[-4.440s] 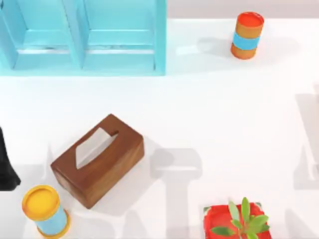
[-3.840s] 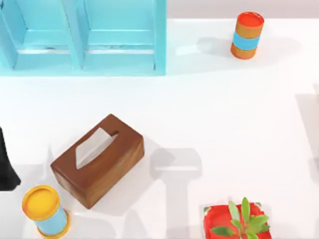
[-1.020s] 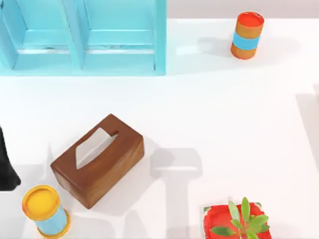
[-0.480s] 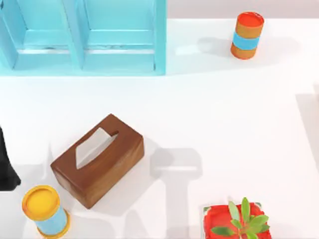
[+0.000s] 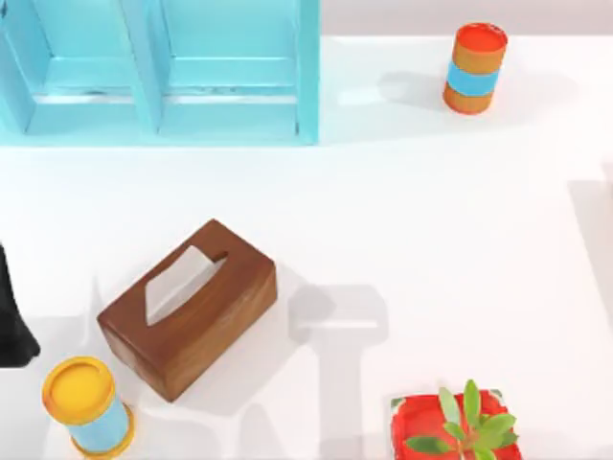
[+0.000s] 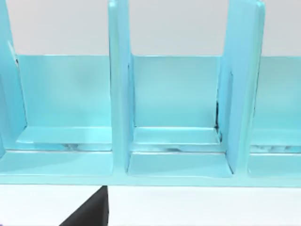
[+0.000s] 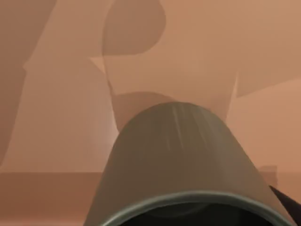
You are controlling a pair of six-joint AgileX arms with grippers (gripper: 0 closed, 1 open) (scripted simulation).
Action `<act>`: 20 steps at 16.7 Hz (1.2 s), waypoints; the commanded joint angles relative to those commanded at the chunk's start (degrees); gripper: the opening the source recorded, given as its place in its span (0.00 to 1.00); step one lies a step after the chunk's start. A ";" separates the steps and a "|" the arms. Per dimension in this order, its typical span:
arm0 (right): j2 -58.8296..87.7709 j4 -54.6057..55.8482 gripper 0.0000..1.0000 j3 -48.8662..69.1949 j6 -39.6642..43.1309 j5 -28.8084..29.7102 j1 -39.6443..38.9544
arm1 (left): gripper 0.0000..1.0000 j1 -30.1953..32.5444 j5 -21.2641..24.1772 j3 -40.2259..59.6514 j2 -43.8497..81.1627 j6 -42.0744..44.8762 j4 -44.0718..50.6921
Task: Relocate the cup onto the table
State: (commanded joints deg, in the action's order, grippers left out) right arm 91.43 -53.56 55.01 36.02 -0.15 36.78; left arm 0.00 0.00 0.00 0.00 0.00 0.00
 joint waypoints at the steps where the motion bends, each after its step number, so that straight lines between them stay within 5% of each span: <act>1: -1.48 -2.48 0.00 0.76 -1.84 -0.02 -1.86 | 1.00 0.00 0.00 0.00 0.00 0.00 0.00; 10: -14.11 -20.76 0.00 6.56 -16.47 0.05 -16.82 | 1.00 0.00 0.00 0.00 0.00 0.00 0.00; 15: -13.14 -21.12 0.00 7.10 -17.19 -0.04 -17.29 | 1.00 0.00 0.00 0.00 0.00 0.00 0.00; 20: -1.64 -26.11 0.00 19.41 -26.88 0.06 -26.97 | 1.00 0.00 0.00 0.00 0.00 0.00 0.00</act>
State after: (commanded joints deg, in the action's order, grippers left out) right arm 89.79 -79.66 74.43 9.14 -0.09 9.81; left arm 0.00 0.00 0.00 0.00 0.00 0.00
